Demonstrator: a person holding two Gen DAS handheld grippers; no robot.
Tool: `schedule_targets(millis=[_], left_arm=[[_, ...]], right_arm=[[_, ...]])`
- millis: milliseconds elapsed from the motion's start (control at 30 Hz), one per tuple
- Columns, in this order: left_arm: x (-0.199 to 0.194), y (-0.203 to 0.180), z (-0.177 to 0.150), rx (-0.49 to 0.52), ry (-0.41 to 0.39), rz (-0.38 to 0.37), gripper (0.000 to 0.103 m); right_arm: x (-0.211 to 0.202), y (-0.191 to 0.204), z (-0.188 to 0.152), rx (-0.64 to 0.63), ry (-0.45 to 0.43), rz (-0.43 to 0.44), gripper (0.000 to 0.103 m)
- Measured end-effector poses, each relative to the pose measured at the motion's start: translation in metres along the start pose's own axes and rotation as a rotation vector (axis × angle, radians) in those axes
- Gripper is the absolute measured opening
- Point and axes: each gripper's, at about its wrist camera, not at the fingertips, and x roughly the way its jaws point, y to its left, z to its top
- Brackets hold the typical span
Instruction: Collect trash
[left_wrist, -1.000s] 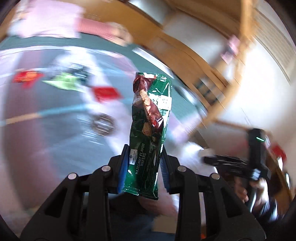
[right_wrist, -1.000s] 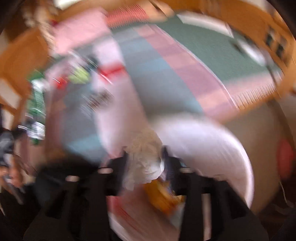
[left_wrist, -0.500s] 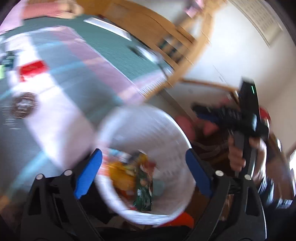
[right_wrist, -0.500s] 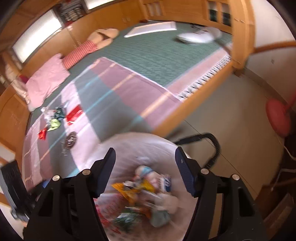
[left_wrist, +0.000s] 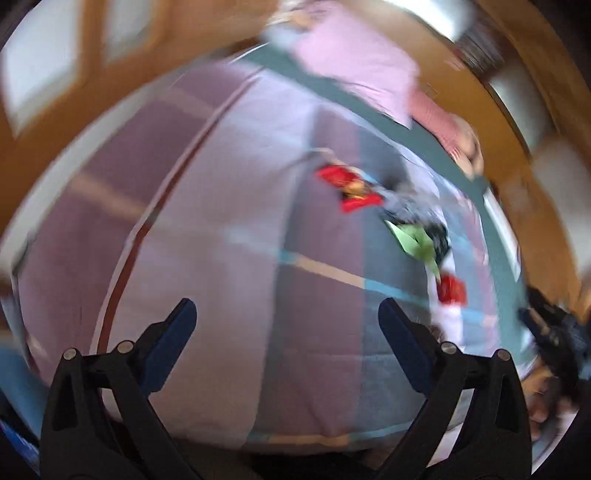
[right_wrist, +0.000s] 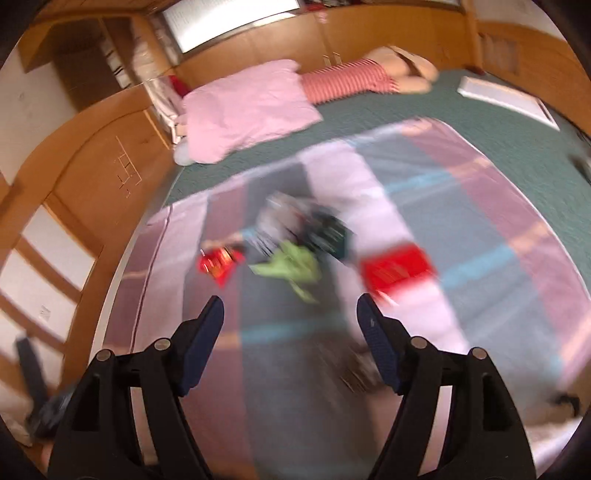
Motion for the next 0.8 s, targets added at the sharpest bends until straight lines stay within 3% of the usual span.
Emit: schedule_targets(millis=[133,233,300,333,367,400,467,633,800], left_arm=[[-0.005,0.034,0.005,-0.117,-0.003,0.002,0.098],[-0.003,0.045,0.010,-0.148,0.012,-0.013,0.098],[-0.007,0.054,0.011,-0.166,0.013,-0.009,0.098],[-0.008,0.059,0.012,-0.172,0.006,-0.004,0.098],[-0.010,0.062,0.014,-0.178,0.001,0.009,0.098],[-0.013,0.066,0.015,-0.190,-0.001,0.015,0.098],[-0.017,0.074,0.016,-0.224,-0.004,-0.003,0.098],[-0.026,0.082,0.017,-0.257,-0.038,0.014,0.098],[-0.028,0.088,0.016,-0.279,-0.044,0.039,0.098]], right_arm=[[0.095,0.042,0.030,-0.016,0.018,-0.060,0.073],[0.168,0.048,0.047,0.010,0.075,-0.192,0.073],[0.192,0.044,0.048,0.002,0.080,-0.277,0.072],[0.202,0.041,0.049,0.003,0.076,-0.314,0.067],[0.205,0.038,0.048,0.004,0.073,-0.312,0.045],[0.208,0.035,0.047,0.004,0.081,-0.290,0.030],[0.201,0.037,0.045,-0.005,0.077,-0.244,0.023],[0.150,0.074,0.035,-0.116,0.097,-0.139,0.022],[0.104,0.130,-0.014,-0.437,0.351,-0.050,0.022]])
